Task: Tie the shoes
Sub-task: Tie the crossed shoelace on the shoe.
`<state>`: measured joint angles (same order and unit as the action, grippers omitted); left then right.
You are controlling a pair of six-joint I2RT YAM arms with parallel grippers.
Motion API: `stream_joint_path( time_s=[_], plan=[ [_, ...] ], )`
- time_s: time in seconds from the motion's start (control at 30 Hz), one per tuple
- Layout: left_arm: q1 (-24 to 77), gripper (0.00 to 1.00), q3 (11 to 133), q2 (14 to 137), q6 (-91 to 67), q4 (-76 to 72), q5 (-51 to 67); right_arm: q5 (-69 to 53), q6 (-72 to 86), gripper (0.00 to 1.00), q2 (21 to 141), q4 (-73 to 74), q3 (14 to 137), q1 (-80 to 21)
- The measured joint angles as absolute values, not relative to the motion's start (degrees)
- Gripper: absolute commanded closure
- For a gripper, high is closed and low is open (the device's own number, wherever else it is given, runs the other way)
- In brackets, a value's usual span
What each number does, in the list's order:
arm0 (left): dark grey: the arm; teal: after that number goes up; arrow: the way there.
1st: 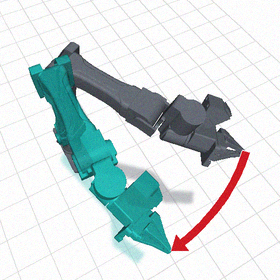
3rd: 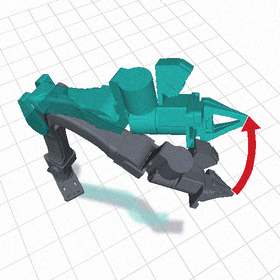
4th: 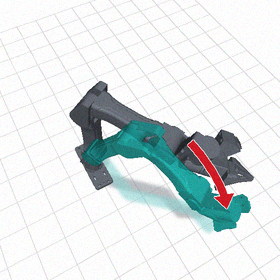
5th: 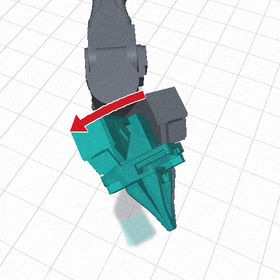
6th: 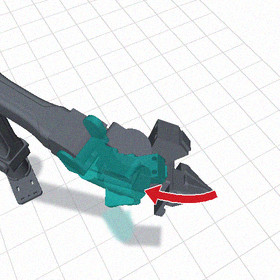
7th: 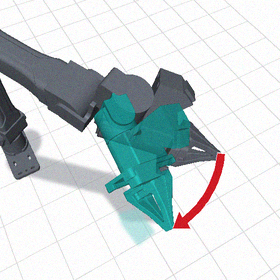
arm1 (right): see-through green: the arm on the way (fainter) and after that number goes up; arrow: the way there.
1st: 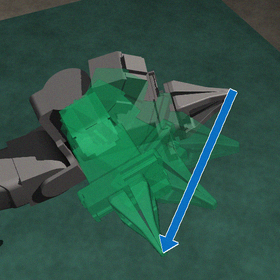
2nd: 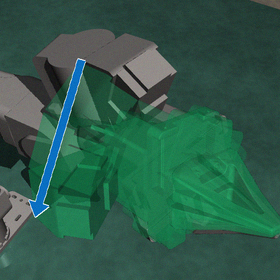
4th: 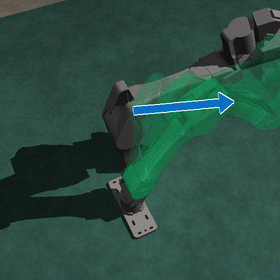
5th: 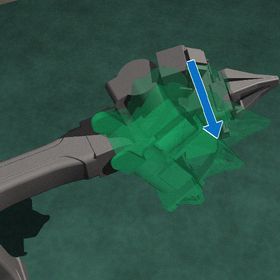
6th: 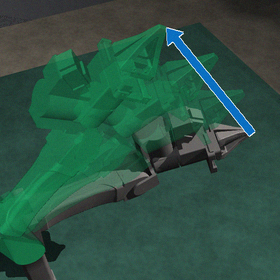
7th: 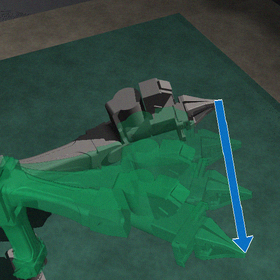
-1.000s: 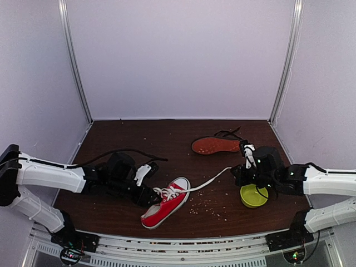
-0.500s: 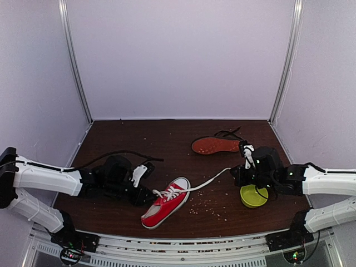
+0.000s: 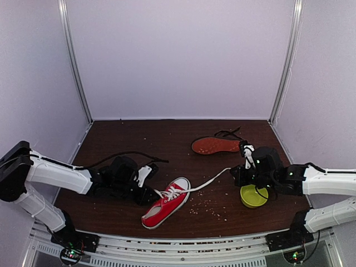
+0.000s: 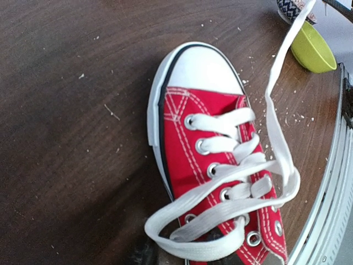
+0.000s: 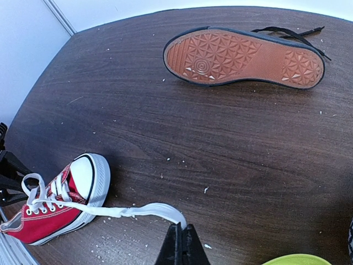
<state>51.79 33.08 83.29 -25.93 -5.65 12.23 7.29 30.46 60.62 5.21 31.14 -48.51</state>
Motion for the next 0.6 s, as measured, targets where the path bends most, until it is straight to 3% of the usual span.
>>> stream_joint_path(
  time_s=[0.33, 0.47, 0.6],
  plan=[
    [50.7, 0.65, 34.7, 86.6, -23.5, -8.4, 14.9, 7.2, 30.5, 1.00, 60.6, 5.2, 31.1, -48.5],
    [50.4, 0.76, 35.3, 88.4, -22.6, -10.5, 17.2, 6.8, 30.5, 1.00, 60.6, 5.2, 31.1, -48.5],
    [49.9, 0.97, 35.4, 90.3, -22.1, -12.9, 19.3, 6.5, 30.5, 1.00, 60.7, 5.2, 31.1, -48.5]
  ],
)
